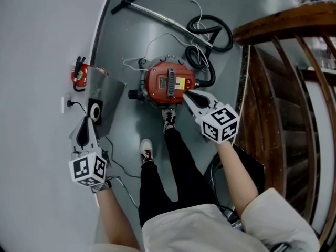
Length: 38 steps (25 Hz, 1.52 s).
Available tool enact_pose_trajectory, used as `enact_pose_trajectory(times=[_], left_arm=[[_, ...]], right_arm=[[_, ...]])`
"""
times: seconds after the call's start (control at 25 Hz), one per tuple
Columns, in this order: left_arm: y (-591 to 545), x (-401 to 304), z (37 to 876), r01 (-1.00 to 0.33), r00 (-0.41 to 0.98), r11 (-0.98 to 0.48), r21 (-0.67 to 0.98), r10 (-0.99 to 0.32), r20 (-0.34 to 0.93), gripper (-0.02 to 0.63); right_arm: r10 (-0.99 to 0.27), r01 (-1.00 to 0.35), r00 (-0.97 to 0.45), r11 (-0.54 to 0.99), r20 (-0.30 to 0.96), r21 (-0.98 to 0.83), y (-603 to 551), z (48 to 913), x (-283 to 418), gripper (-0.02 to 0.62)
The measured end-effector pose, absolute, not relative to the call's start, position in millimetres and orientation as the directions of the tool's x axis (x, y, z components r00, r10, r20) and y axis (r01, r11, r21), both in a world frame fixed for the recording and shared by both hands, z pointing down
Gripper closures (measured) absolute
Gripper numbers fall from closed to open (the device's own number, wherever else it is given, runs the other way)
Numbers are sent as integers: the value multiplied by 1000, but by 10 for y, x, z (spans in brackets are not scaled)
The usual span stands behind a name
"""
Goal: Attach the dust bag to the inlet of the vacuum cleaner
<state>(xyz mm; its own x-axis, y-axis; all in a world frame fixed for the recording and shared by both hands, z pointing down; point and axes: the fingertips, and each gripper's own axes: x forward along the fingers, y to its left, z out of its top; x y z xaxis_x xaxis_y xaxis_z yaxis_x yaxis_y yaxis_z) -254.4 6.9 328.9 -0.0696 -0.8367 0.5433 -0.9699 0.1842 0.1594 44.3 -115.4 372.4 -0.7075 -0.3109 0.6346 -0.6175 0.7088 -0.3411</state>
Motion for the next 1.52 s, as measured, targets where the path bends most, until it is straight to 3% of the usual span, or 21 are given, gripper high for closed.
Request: enact_pose_trajectory(times=[0.48, 0.64, 1.52], left_arm=[[4, -2627, 3809, -964, -69, 205, 167, -805, 589, 583], [-32, -2595, 3939, -966, -62, 198, 164, -798, 600, 583], [-2, -2368, 4887, -959, -33, 205, 195, -765, 643, 584]], right_arm=[[-267, -609, -696, 711, 666, -351, -1321, 4141, 373, 560], [-262, -616, -690, 701, 675, -358, -1368, 4274, 395, 498], [-203, -674, -647, 604, 735, -425, -1396, 5338, 500, 450]])
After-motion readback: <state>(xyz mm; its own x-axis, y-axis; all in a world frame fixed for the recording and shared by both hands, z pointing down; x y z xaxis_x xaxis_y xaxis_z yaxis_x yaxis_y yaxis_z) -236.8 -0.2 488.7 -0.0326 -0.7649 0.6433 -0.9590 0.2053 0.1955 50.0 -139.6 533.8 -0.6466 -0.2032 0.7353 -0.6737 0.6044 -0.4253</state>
